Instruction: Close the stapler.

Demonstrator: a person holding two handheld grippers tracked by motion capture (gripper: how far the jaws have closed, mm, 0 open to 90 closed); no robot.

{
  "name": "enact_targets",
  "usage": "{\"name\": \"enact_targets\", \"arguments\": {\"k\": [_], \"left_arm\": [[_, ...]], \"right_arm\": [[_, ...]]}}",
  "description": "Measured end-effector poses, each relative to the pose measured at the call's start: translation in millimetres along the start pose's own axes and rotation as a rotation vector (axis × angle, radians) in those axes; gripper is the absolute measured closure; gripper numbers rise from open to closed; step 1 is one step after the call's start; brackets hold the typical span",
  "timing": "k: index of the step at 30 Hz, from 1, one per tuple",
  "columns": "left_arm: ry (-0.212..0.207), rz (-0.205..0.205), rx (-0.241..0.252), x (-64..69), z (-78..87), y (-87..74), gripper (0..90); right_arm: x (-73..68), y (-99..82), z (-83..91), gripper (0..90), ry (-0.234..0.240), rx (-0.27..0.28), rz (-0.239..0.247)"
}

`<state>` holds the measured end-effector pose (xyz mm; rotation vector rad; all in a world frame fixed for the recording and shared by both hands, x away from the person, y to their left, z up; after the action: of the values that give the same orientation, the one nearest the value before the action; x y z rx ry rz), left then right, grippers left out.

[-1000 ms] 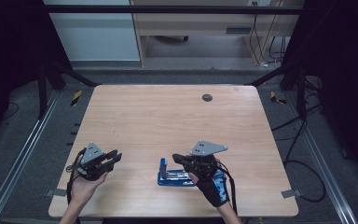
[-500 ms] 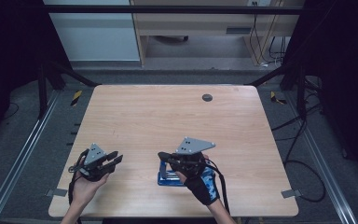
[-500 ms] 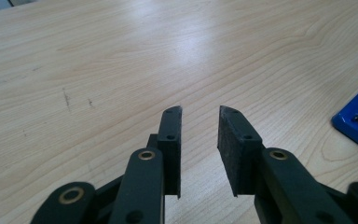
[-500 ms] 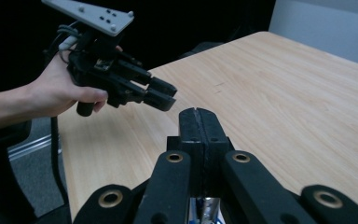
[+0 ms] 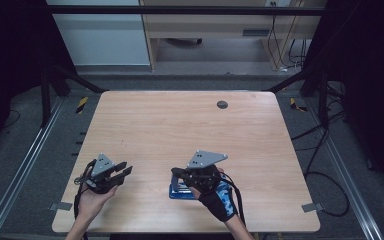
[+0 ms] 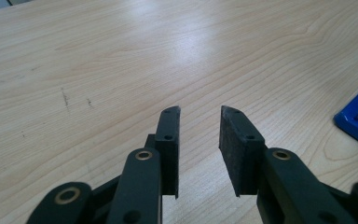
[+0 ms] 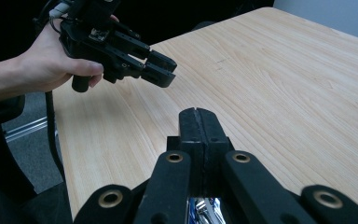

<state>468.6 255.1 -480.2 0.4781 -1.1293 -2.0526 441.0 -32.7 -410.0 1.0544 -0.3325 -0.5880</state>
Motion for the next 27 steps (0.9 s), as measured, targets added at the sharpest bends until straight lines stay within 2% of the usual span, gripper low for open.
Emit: {"name": "enact_targets", "arguments": {"k": [9, 15, 18, 27], "left_arm": [[-0.001, -0.001, -0.001, -0.5, 0.3, 0.0, 68.7], [0.004, -0.009, -0.004, -0.3, 0.7, 1.5, 68.4], [0.003, 0.000, -0.002, -0.1, -0.6, 1.9, 68.4], [0.003, -0.009, -0.008, 0.1, -2.2, 2.6, 68.4]], "right_arm": [[-4.9, 5.0, -7.7, 90.0, 0.004, -0.015, 0.022], [-5.9, 3.0, -8.5, 90.0, -0.010, -0.028, 0.031], [-1.7, -3.0, -5.6, 90.0, -0.021, -0.047, 0.026], [17.3, -23.3, 6.8, 90.0, -0.066, -0.068, -0.012]]}}
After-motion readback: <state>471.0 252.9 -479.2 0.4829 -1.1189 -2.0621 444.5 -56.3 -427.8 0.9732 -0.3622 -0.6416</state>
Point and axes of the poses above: each handheld gripper's, and its own axes: z roughly backward along the jaws, y roughly out of its top, x roughly to its right, the point moved 3 cm from there along -z, roughly forward along the jaws, and after that the axes turned 7 degrees about -y, right-handed, at the moved point
